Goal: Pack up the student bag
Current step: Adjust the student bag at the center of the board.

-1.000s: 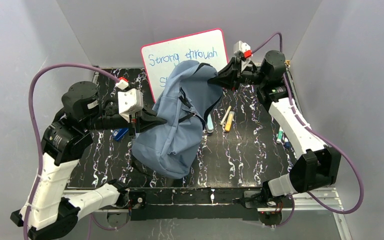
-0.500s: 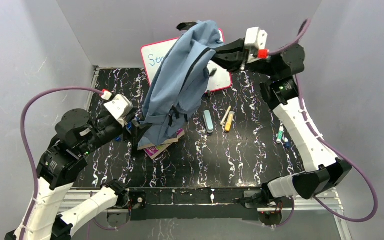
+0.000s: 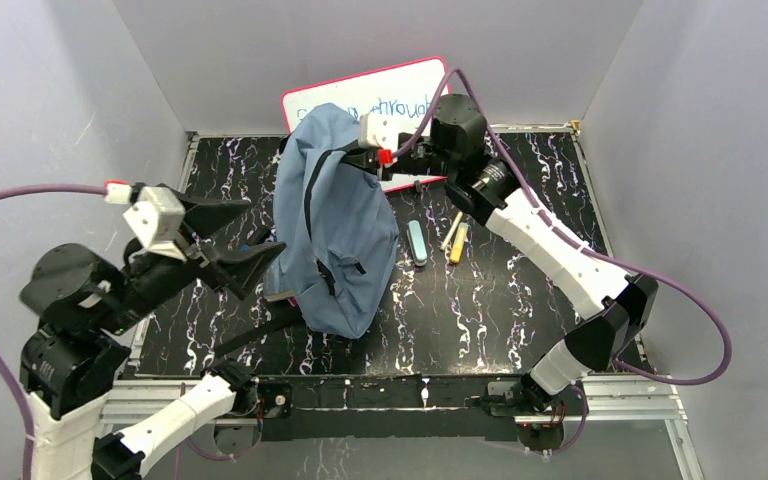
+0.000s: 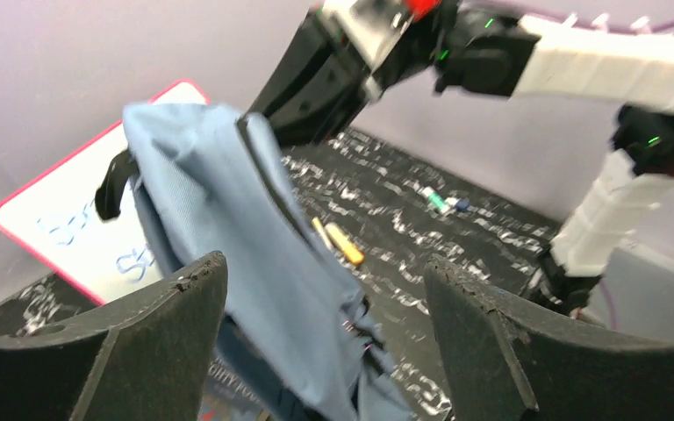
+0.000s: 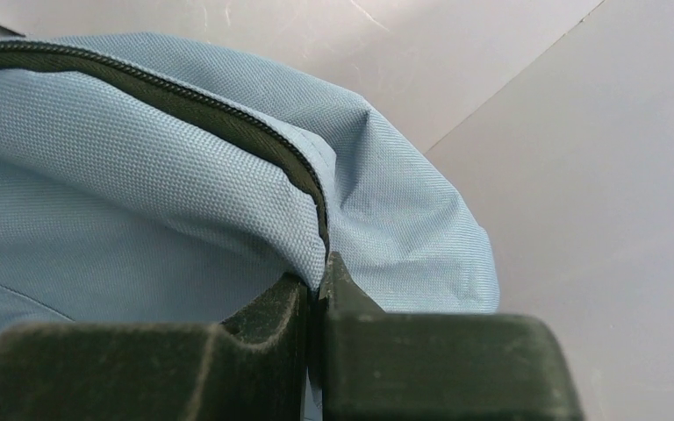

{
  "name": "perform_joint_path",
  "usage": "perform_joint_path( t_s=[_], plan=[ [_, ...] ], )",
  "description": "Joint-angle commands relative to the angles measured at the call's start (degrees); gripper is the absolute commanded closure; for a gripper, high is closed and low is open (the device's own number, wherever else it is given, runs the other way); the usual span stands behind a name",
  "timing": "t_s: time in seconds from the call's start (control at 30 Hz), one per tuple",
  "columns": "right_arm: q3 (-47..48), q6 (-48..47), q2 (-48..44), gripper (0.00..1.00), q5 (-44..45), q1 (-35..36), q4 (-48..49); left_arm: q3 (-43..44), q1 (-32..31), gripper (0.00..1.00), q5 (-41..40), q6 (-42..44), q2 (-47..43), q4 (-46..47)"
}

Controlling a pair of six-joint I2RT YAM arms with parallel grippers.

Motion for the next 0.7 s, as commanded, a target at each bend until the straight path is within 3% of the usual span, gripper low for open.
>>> perform_joint_path(
  t_s=[0.0,0.23,0.67],
  plan=[
    [-0.2,-8.9,-3.9,1.0,4.8,0.9,7.5,4.8,-0.1,0.21,3.6,-6.7,1.8,2.4],
    [-14.0,-13.6,-10.9,1.0,-3.2,1.2,21.0,10.0,0.0,0.23,-9.9,-14.9,8.8,-3.3],
    [-19.8,-19.4,-15.5,1.0,-7.1,2.5,18.9,22.7,0.0,0.24,-18.2,-26.3,25.0,-14.6]
  ],
)
